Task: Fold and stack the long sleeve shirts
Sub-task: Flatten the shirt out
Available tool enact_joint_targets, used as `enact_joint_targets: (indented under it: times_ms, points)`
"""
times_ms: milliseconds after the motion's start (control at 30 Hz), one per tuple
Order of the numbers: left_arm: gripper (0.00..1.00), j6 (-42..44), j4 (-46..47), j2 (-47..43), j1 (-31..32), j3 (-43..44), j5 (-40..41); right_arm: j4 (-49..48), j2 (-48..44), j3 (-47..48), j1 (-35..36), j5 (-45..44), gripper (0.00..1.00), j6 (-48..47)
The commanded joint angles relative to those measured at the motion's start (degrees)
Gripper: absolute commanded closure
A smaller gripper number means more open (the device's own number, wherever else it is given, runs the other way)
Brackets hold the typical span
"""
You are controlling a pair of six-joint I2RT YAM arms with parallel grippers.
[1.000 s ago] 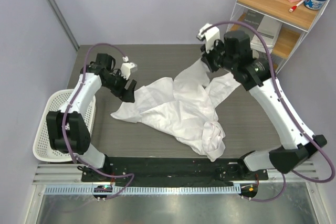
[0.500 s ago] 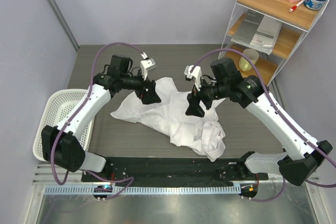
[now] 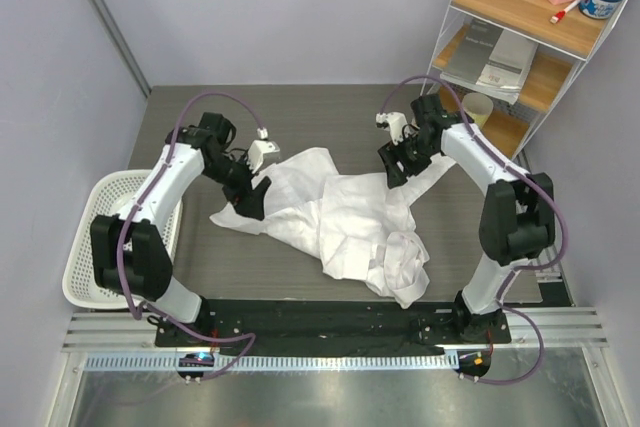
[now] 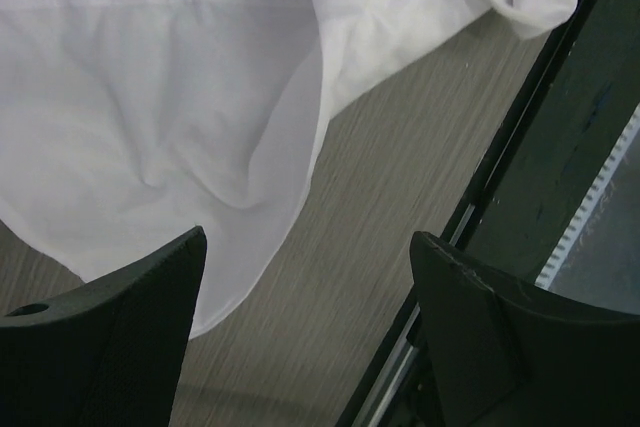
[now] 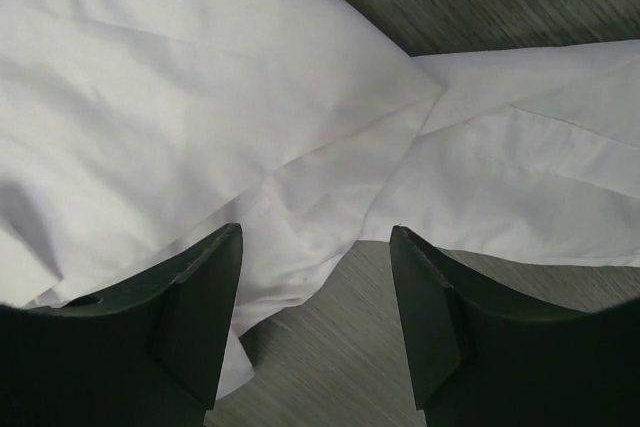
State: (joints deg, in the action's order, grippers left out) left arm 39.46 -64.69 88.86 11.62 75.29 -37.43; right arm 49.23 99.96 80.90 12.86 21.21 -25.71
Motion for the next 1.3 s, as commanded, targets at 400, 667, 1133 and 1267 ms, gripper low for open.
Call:
enact_joint_targets:
  times_ms: [400,667,1133,1267]
  points:
    - [0.05,13.71,-12.48,3.69,-5.81,0.74,2.36,3.14,20.7,21.57,-0.29,3.04,0.36,-8.73]
    - [0.04,14.5,-12.39,4.3,-8.1,-0.31,2.54,6.75,25.28,22.55,-0.03,6.03,0.39,-11.02]
    - [0.07,14.68,-11.43,4.66,-10.74,-1.37,2.27,12.11,22.47,22.1,0.15,8.5,0.98,-13.4]
    - [0.09,18.35,-10.99,1.59,-10.91,-4.09,1.13,12.55,18.52,20.97,0.15,7.62,0.99,-12.78]
